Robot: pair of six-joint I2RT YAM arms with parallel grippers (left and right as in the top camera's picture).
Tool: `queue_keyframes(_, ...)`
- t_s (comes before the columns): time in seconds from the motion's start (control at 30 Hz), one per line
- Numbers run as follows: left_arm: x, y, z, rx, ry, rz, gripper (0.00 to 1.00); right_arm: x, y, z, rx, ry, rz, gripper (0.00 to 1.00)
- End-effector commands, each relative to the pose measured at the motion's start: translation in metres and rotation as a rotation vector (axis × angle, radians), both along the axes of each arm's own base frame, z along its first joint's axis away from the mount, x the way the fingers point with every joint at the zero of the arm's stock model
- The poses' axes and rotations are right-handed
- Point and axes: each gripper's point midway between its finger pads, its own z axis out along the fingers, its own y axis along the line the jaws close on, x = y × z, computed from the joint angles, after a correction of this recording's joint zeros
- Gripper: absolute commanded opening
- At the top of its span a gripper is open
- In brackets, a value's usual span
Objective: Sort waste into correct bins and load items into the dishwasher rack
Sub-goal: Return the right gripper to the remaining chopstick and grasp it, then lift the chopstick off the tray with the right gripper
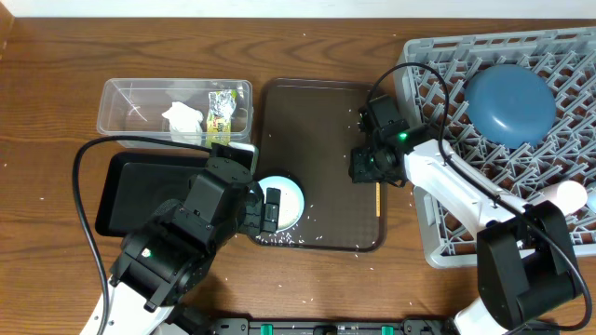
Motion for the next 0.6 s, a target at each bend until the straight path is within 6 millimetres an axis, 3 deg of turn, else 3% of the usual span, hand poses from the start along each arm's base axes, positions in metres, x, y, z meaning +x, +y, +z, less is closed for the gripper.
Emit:
queue_keyframes(0.0,0.0029,0.0024,0.0076,-0.002,-0.018,0.015,0.98,-0.0005,0.0037,0.0036,0.013,-0.005,-0.003,0.46)
queue_keyframes(0.57,0.0029,0.0024,0.0076,-0.002,-0.018,0.015,0.98,0.0015,-0.0004,0.0032,-0.011,-0.016,-0.010,0.47)
